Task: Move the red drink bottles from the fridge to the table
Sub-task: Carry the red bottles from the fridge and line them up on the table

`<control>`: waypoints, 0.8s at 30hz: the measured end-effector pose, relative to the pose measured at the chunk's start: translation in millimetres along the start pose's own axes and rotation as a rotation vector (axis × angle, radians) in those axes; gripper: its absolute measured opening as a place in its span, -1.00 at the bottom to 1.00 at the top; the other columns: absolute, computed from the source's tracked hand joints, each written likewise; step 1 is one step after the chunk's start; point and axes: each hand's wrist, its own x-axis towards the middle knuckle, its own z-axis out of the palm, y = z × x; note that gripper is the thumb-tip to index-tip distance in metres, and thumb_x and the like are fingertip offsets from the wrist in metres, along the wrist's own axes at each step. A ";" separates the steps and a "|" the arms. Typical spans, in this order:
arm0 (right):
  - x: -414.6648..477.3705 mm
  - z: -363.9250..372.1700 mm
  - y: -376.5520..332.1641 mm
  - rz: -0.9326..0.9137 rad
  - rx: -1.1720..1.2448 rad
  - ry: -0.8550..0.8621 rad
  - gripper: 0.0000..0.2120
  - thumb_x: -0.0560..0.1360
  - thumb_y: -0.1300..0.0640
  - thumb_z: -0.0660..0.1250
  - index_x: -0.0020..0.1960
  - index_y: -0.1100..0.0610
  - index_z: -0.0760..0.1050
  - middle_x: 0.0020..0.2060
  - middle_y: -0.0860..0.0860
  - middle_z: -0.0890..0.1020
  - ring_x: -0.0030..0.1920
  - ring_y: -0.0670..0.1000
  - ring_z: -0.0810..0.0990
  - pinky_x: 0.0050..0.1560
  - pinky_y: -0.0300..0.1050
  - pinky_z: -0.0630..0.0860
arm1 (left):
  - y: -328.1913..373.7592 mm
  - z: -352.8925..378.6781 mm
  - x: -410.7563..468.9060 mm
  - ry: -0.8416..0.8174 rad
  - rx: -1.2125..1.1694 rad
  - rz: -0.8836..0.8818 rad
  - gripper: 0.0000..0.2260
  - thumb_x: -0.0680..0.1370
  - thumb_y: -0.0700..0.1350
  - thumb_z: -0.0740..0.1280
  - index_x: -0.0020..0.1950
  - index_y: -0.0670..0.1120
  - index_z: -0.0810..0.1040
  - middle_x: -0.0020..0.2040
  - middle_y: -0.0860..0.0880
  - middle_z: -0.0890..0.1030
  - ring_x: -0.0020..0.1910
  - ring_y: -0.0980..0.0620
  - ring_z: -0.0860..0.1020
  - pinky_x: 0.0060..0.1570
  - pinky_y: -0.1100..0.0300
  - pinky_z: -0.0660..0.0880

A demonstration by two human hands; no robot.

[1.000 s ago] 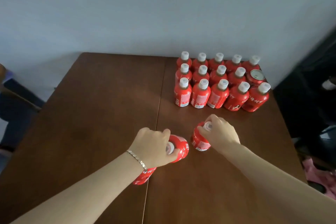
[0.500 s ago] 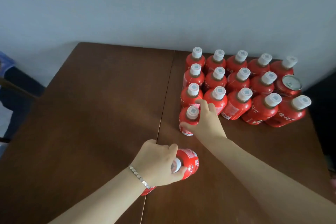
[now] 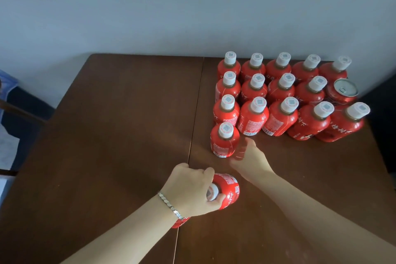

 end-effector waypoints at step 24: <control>-13.7 -72.6 61.7 -0.113 0.200 0.463 -0.27 0.19 0.09 0.62 0.27 0.06 0.35 0.15 -0.01 0.50 0.12 0.01 0.50 0.12 -0.04 0.47 | 77.8 3.7 146.3 -0.038 0.131 -0.131 -0.48 -0.25 0.05 0.65 -0.42 -0.04 0.55 -0.45 0.00 0.49 -0.60 0.00 0.47 -0.48 0.27 0.22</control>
